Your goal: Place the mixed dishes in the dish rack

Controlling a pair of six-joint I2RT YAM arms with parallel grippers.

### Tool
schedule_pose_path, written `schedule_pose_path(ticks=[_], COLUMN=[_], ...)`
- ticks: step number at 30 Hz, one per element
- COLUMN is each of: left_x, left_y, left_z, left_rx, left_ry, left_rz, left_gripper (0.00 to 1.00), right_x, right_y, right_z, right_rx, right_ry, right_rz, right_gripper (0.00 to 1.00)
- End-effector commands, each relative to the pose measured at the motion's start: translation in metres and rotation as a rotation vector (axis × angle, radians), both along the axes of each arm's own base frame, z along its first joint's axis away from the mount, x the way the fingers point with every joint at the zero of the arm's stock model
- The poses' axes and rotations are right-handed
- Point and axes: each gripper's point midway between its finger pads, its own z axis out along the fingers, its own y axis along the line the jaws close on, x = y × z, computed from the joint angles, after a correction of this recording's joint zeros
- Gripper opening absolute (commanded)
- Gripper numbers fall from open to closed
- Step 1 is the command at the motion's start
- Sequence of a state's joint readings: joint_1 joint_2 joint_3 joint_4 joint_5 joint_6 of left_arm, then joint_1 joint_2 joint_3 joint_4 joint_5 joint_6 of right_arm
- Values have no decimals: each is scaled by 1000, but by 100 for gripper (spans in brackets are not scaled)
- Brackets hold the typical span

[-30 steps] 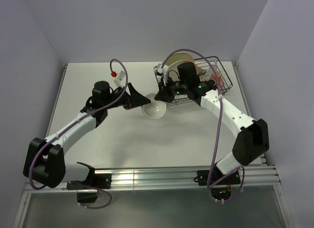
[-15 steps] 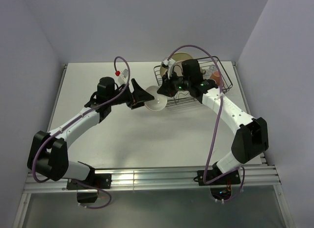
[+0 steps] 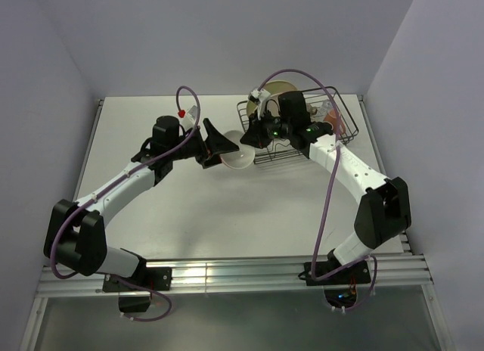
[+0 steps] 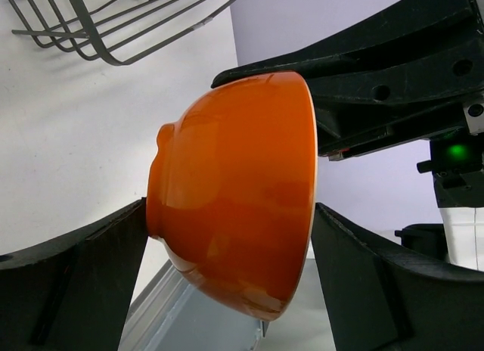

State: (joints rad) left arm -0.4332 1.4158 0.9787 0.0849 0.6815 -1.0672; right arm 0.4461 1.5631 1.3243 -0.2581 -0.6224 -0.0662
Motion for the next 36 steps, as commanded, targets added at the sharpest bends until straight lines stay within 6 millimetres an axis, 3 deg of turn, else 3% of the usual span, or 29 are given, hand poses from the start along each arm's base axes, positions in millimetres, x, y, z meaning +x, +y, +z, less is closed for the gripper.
schedule_pose_path(ticks=[1,9,15,19,22,24,25,31,36], left_x=[5,2,2,0,0,1,1,6,8], left_y=[-3,-5,-4,-3,-3,-2,-1,3,4], left_z=[23,28,34,32,33,35,36,40,47], left_rx=[-40,-66,-78,-77,-83,-81,-76,-8,30], left_ry=[-51,-54,-61,-54,-59,-74,-83,-159,-211], left_rz=[17,16,28,31,35,41,46,54,49], left_gripper=[91,82,69,56,52,52,50,41,38], right_x=[9,4,4,4,3,3,3,7,6], right_y=[9,10,10,10,10,10,9,5,4], right_z=[27,18,15,17,18,19,19,17,17], right_rx=[70,70,62,60,61,57,55,27,23], right_ry=[-54,-15,-12,-16,-22,-27,-27,-54,-59], right_rz=[14,23,23,32,41,46,42,27,30], right_gripper=[0,0,0,7,13,21,31,55,56])
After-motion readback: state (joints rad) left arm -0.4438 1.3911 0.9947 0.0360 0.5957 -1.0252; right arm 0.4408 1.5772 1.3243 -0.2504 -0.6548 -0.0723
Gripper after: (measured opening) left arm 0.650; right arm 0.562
